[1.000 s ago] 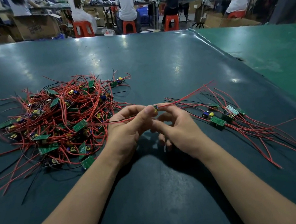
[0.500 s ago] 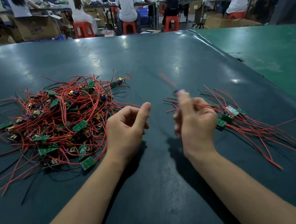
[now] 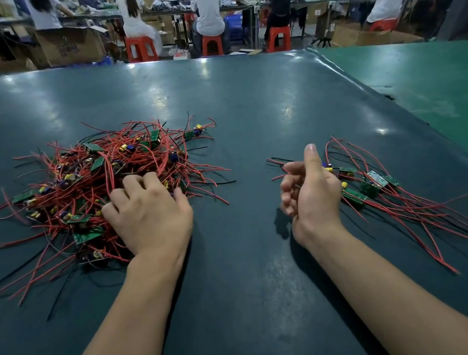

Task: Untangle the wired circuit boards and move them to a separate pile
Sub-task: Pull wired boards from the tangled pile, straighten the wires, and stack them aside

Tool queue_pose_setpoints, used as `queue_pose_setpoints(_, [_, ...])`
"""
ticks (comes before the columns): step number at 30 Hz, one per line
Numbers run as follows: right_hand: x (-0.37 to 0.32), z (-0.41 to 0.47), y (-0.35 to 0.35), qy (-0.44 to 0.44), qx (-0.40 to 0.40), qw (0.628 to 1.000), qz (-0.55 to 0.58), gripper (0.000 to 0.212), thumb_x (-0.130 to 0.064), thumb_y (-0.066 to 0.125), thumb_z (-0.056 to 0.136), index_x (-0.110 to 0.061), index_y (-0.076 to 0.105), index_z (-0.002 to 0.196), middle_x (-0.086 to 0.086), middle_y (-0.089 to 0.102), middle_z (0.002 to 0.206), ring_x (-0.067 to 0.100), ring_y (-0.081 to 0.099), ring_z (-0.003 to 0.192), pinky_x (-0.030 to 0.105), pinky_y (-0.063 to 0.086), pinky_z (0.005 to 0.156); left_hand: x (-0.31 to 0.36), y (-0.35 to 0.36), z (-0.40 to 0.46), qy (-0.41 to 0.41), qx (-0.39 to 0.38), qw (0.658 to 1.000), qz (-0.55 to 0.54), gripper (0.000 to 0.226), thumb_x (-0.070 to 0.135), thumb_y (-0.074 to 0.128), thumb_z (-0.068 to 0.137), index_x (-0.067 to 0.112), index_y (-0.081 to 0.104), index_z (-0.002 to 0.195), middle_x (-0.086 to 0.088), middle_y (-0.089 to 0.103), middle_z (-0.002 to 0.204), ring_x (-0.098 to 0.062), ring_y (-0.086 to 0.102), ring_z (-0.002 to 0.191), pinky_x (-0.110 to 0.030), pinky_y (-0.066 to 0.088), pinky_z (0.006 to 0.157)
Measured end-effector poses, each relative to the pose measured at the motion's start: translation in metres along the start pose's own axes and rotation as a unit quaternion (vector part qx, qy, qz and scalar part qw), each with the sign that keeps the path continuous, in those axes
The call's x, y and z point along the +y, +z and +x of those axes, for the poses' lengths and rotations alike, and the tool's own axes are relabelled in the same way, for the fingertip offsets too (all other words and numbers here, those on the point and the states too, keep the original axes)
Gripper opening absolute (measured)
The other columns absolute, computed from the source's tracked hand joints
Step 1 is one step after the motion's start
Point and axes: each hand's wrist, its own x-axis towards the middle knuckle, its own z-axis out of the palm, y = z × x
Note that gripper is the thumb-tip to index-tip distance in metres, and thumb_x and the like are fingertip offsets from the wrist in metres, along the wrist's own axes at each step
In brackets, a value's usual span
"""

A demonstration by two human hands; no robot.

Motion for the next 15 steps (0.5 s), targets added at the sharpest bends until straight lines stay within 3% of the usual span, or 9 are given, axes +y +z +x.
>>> queue_pose_setpoints(3, [0.003,0.001,0.002,-0.011,-0.021,0.999,-0.029,0.046,-0.05,0.048,0.098,-0.013,0.057,0.072,-0.002,0.051,0.045,0.011,0.039,0.031,0.014,0.024,0.035,-0.002,-0.002,0.002,-0.001,0.028,0.999,-0.037,0.028,0.033,0.057,0.094,0.015,0.07,0.111,-0.012,0.062,0.113,-0.038,0.049,0.106,-0.045,0.032,0.09])
queue_pose_setpoints(6, [0.006,0.0,0.004,-0.03,-0.055,0.996,-0.069,0.047,-0.05,0.05,0.098,-0.015,0.059,0.067,-0.001,0.051,0.046,0.011,0.038,0.034,0.016,0.026,0.035,-0.003,-0.006,0.002,0.026,0.109,0.984,-0.135,0.019,0.029,0.063,0.093,0.02,0.076,0.103,-0.007,0.067,0.103,-0.036,0.051,0.1,-0.043,0.033,0.084])
queue_pose_setpoints(9, [0.007,-0.004,0.005,-0.053,-0.111,0.985,-0.12,0.04,-0.039,0.054,0.098,-0.016,0.061,0.066,-0.001,0.052,0.048,0.01,0.042,0.036,0.015,0.027,0.035,0.001,-0.011,0.002,0.13,0.244,0.943,-0.183,0.016,0.029,0.068,0.092,0.021,0.078,0.102,-0.008,0.065,0.091,-0.037,0.054,0.087,-0.042,0.036,0.075])
queue_pose_setpoints(11, [0.008,-0.01,0.005,-0.078,-0.204,0.962,-0.163,0.019,-0.021,0.06,0.097,-0.016,0.064,0.078,0.001,0.057,0.057,0.008,0.046,0.038,0.016,0.03,0.034,0.007,-0.013,-0.002,0.233,0.297,0.898,-0.225,0.017,0.025,0.069,0.093,0.018,0.077,0.106,-0.01,0.059,0.081,-0.03,0.051,0.076,-0.042,0.04,0.067])
queue_pose_setpoints(12, [0.009,-0.014,0.006,-0.089,-0.259,0.943,-0.189,0.01,-0.011,0.063,0.094,-0.018,0.064,0.088,0.002,0.059,0.065,0.008,0.049,0.041,0.016,0.033,0.035,0.012,-0.013,-0.006,0.283,0.293,0.878,-0.251,0.019,0.023,0.069,0.093,0.016,0.075,0.11,-0.009,0.058,0.08,-0.027,0.05,0.074,-0.041,0.041,0.065])
queue_pose_setpoints(15, [0.01,-0.022,0.007,-0.105,-0.354,0.894,-0.252,0.032,0.005,0.062,0.09,-0.024,0.061,0.102,0.0,0.063,0.082,0.01,0.056,0.051,0.023,0.043,0.037,0.029,-0.01,-0.026,0.376,0.234,0.834,-0.33,0.021,0.017,0.065,0.095,0.011,0.072,0.114,-0.009,0.064,0.086,-0.024,0.055,0.077,-0.04,0.045,0.069])
